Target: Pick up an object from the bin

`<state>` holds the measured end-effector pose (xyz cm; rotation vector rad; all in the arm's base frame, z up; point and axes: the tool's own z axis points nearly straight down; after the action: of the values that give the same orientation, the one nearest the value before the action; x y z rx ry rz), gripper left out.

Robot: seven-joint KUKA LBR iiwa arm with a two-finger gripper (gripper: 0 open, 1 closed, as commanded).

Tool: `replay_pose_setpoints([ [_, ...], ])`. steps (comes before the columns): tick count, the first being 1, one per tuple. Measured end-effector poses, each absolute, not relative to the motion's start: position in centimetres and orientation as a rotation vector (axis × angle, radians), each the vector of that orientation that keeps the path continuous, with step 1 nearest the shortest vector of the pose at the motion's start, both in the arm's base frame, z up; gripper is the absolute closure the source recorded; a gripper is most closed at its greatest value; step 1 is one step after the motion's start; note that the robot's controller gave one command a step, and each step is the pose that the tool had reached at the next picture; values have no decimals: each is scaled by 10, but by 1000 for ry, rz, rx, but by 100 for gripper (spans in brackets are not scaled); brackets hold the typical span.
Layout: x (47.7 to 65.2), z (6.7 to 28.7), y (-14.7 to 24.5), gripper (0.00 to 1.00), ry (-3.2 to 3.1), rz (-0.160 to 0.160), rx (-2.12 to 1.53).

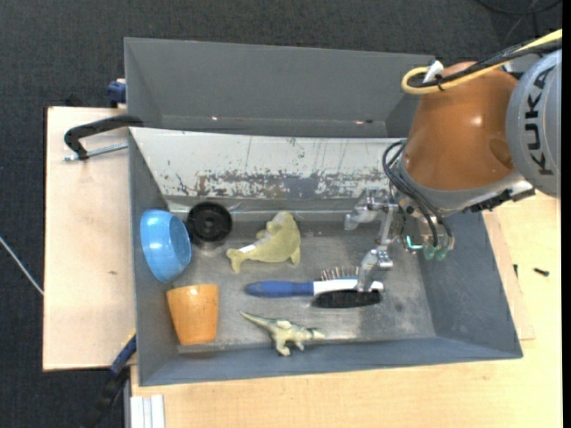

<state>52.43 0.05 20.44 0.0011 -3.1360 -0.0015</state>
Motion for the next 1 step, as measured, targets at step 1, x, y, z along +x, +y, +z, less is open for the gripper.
replay_pose_setpoints([
  [1,495,72,-16,0,-3127,-1,369],
])
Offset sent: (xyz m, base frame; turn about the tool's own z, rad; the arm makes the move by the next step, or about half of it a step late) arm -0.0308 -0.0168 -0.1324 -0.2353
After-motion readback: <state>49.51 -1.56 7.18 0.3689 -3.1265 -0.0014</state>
